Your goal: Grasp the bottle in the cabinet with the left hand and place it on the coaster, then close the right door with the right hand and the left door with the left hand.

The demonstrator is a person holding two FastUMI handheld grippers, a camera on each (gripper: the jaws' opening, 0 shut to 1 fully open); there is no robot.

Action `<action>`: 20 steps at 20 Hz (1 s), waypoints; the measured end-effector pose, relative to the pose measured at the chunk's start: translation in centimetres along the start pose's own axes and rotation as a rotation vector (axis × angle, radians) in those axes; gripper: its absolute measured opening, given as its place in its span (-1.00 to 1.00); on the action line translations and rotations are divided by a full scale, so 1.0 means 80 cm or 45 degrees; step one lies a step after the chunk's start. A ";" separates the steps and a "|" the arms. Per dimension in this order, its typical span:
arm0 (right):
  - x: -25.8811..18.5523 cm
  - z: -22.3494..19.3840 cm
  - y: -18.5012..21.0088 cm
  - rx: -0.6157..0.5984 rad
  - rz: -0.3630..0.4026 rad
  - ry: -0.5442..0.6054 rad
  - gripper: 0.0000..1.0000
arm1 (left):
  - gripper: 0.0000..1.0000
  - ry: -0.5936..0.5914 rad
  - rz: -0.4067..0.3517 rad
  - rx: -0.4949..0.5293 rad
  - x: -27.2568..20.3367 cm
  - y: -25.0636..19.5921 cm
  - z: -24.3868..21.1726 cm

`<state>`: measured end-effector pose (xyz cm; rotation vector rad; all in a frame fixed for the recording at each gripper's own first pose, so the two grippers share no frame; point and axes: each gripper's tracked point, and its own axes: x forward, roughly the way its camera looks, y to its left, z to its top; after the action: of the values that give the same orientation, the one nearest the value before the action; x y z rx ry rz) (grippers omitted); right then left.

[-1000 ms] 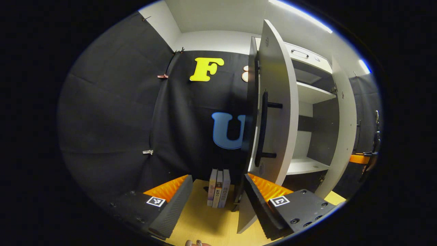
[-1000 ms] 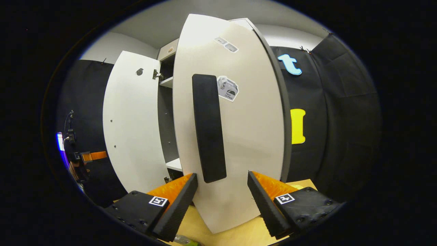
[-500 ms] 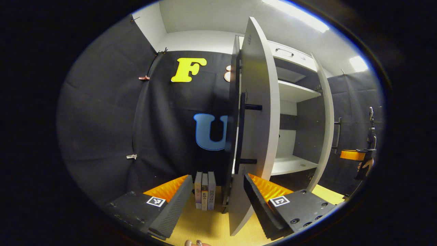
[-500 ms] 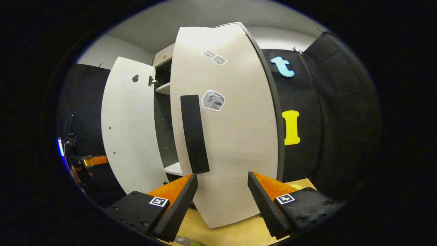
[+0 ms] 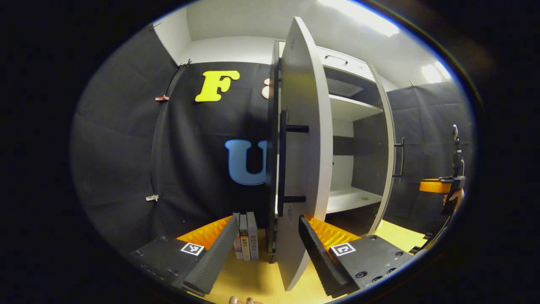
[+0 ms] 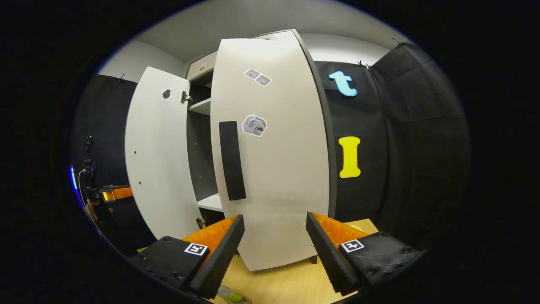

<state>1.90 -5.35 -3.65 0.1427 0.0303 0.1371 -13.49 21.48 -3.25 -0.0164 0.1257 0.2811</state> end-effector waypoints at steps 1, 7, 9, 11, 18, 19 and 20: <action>-0.002 0.002 -0.002 0.002 -0.002 -0.004 0.96 | 0.85 0.000 -0.010 -0.014 0.000 -0.006 -0.002; -0.013 0.011 -0.009 -0.025 -0.012 -0.017 0.96 | 0.85 -0.004 -0.080 -0.018 0.011 -0.043 0.001; -0.019 0.011 -0.016 -0.031 -0.030 -0.016 0.96 | 0.85 -0.007 -0.128 -0.019 0.019 -0.060 0.000; -0.025 0.015 -0.024 -0.032 -0.046 -0.020 0.96 | 0.85 -0.012 -0.186 -0.031 0.027 -0.084 0.000; -0.045 0.025 -0.049 -0.013 -0.112 -0.033 0.96 | 0.85 -0.021 -0.273 -0.040 0.066 -0.135 -0.005; -0.048 0.025 -0.050 -0.014 -0.114 -0.033 0.96 | 0.86 -0.017 -0.295 -0.066 0.073 -0.148 -0.006; -0.051 0.028 -0.051 -0.016 -0.116 -0.037 0.96 | 0.77 -0.024 -0.305 -0.076 0.079 -0.158 -0.005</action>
<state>-1.51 -10.20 -1.97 0.1304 0.0072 0.0439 -3.99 11.04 -4.46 -0.0876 0.0951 0.0458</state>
